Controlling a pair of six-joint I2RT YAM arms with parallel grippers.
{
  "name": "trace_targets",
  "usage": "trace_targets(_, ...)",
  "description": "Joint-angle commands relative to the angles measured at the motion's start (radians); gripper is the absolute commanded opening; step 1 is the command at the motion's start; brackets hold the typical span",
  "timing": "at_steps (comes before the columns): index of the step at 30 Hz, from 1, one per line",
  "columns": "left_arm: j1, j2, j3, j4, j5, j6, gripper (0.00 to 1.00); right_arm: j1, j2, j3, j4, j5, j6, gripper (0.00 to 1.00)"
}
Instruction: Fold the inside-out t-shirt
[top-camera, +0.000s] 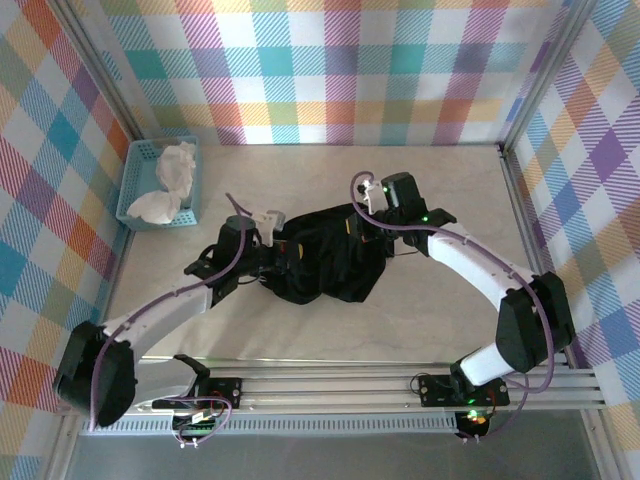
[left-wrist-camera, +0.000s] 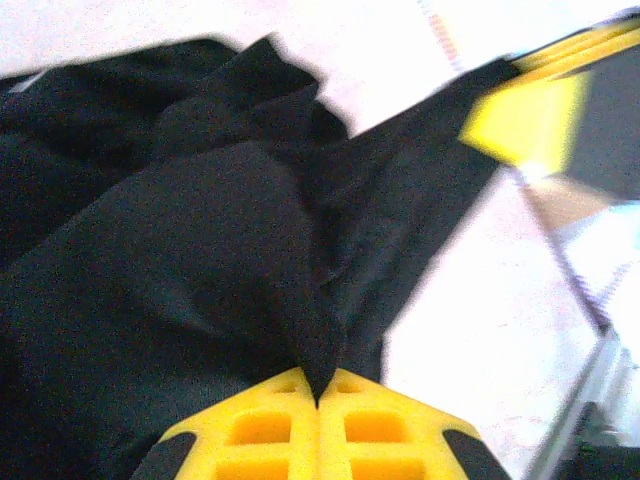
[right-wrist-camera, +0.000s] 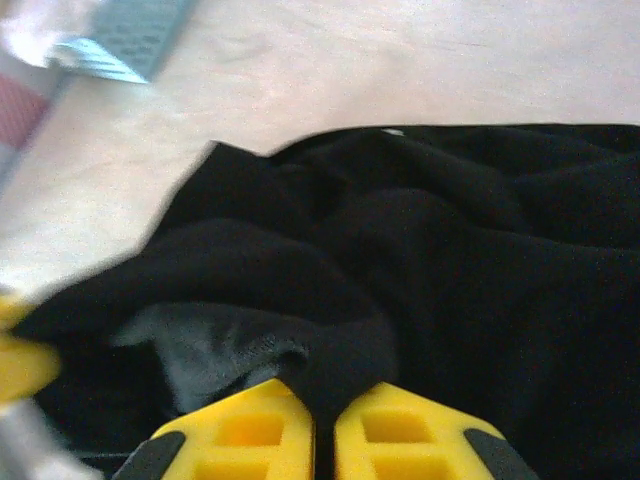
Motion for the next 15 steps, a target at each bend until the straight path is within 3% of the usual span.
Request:
trace_targets(1, 0.038, -0.078, -0.048, 0.154, 0.147, -0.061, 0.0, -0.008, 0.006, 0.027, -0.094, 0.199, -0.019, 0.21)
trace_targets(4, 0.06, -0.113, -0.08, 0.22, 0.186, -0.104, 0.0, -0.002, -0.013, 0.035, -0.115, 0.188, -0.085, 0.33)
trace_targets(7, 0.062, -0.131, -0.09, 0.245, 0.207, -0.103, 0.0, 0.031, -0.095, -0.035, -0.048, 0.083, -0.179, 0.43)
trace_targets(11, 0.065, -0.145, -0.086, 0.235, 0.206, -0.095, 0.0, 0.089, -0.213, -0.18, 0.101, -0.11, -0.236, 0.49)
trace_targets(15, 0.066, -0.152, -0.072, 0.201, 0.204, -0.08, 0.0, 0.167, -0.217, -0.232, 0.189, -0.117, -0.261, 0.53)
